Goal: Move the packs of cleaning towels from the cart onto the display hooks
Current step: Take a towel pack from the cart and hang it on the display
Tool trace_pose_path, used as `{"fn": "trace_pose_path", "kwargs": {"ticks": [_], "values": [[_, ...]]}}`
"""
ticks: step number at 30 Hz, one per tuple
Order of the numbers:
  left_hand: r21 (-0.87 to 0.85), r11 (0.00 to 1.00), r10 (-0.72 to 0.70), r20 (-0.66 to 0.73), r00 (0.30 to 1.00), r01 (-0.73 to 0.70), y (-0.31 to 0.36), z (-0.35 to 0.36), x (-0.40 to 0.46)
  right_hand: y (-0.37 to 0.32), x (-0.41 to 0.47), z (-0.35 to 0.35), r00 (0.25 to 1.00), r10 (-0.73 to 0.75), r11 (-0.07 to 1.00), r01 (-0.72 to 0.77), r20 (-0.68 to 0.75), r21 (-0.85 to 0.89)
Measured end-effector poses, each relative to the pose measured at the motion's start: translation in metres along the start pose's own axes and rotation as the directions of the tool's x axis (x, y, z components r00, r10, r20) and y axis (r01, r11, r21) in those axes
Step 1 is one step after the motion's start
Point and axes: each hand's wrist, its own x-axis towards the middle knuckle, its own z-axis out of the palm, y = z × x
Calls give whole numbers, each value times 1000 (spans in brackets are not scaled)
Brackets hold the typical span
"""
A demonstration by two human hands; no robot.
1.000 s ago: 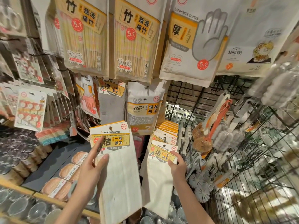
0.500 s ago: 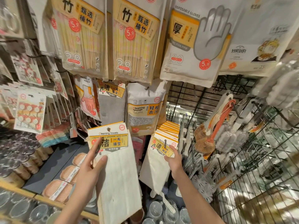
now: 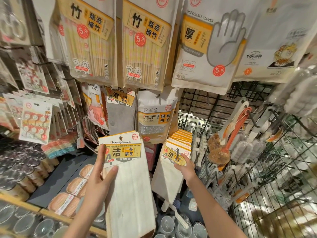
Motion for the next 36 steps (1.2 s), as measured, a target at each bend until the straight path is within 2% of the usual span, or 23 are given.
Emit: {"fn": "trace_pose_path", "kwargs": {"ticks": [5,10,15,23,31,36], "values": [[-55,998,-31,-8,999,31,-2,-1,-3,-1,-14,0,1000,-15,999,16,-23,28],[-49,998,-35,22,999,36,-3,0,-12,-24,-49,10,976,-211,977,213,-61,30],[-31,999,-40,43,998,41,-3,2,-21,-58,-99,29,917,-377,926,376,131,40],[-74,994,-71,81,994,77,3,8,-32,-68,-134,55,884,-398,917,385,246,101],[-11,997,-71,65,995,72,3,1,-40,-60,-148,55,890,-421,907,420,178,45],[-27,994,-101,51,994,103,1,0,-45,-60,-152,49,866,-458,888,457,202,56]]}}
